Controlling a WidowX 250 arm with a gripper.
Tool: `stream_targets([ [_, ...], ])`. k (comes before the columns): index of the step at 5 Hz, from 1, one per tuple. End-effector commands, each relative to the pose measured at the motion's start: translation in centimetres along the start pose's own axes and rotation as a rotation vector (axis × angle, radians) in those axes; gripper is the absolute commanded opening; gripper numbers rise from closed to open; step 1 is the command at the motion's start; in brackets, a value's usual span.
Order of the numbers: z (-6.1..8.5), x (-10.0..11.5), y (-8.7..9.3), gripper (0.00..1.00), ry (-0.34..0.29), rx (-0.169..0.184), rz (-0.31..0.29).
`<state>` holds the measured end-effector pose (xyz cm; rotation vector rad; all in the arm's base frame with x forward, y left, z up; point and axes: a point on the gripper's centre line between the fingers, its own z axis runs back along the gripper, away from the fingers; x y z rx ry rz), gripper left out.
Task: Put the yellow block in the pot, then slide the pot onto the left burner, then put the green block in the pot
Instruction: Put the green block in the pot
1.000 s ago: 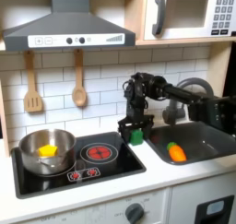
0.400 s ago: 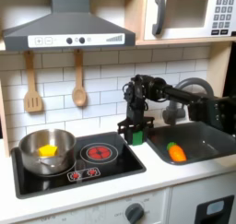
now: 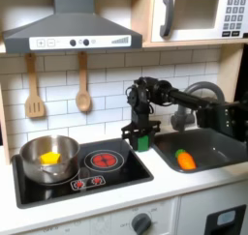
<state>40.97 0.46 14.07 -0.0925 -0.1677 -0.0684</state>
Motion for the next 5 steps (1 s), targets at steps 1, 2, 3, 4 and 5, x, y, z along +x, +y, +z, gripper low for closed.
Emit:
stream_targets([
  [1, 2.8, 1.3, 1.0, 0.0, -0.063, -0.022, 0.009],
  [2, 4.0, 1.7, 1.5, 0.0, -0.087, -0.031, 0.02],
  [3, 5.5, 1.7, 2.2, 0.0, -0.107, -0.027, 0.032],
  [4, 5.9, 1.7, 3.4, 0.0, -0.104, -0.01, 0.041],
  [5, 6.6, 1.6, 5.3, 0.0, -0.11, 0.001, 0.081],
])
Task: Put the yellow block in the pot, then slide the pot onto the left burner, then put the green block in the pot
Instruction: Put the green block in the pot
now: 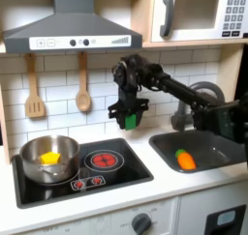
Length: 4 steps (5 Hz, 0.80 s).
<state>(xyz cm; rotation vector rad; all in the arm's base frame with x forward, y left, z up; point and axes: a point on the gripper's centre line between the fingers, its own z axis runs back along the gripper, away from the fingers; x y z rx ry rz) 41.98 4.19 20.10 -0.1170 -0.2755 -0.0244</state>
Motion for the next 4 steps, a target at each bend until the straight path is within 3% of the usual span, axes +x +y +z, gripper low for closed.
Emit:
stream_targets([
  [1, 1.7, -0.1, 4.2, 0.0, -0.017, 0.042, 0.078],
  [4, 4.0, -0.5, 9.5, 0.0, -0.038, 0.084, 0.204],
])
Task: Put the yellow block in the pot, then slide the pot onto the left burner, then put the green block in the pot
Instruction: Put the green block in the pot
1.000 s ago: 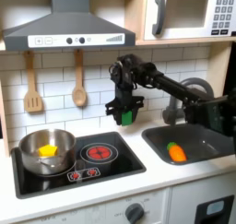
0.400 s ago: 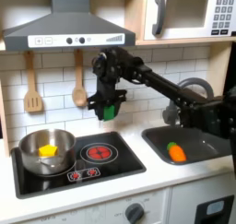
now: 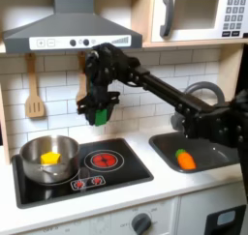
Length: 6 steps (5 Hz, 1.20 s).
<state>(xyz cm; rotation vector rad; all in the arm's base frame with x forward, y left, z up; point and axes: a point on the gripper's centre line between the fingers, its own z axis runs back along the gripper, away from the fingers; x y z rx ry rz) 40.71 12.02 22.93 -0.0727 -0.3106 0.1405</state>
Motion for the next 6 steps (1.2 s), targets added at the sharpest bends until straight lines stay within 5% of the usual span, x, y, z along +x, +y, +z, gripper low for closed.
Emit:
stream_targets([
  [1, -0.5, 0.5, 4.0, 0.0, 0.019, 0.043, 0.09],
  [4, -0.7, 0.0, 8.1, 0.0, 0.038, 0.102, 0.183],
  [6, -2.1, -0.2, 8.5, 0.0, 0.076, 0.113, 0.185],
])
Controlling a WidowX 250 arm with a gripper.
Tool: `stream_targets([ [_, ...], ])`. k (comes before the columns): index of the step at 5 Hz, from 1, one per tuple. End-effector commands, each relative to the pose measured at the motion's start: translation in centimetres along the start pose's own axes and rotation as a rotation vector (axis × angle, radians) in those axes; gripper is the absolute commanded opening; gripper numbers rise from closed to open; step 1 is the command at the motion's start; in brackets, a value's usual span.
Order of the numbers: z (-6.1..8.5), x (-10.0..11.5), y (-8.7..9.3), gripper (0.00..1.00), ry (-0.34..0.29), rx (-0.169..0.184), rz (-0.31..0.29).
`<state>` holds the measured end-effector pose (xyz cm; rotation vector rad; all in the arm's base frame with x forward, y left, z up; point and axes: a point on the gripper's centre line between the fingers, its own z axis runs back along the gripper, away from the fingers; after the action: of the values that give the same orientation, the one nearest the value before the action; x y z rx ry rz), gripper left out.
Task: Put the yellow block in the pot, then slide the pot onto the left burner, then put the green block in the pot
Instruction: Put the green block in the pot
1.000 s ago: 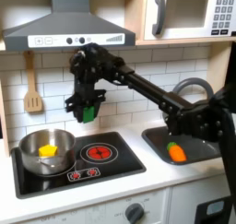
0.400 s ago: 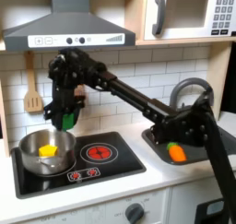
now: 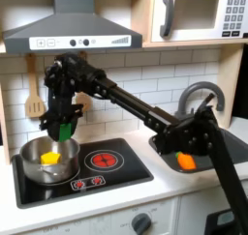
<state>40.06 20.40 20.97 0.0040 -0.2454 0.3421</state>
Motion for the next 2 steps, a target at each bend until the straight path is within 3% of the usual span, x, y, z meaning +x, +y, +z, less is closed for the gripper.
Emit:
stream_targets([
  [1, -1.13, -0.47, -0.36, 0.0, 0.031, 0.008, -0.012],
  [2, -2.04, -0.85, -0.29, 0.0, 0.054, 0.009, -0.011],
])
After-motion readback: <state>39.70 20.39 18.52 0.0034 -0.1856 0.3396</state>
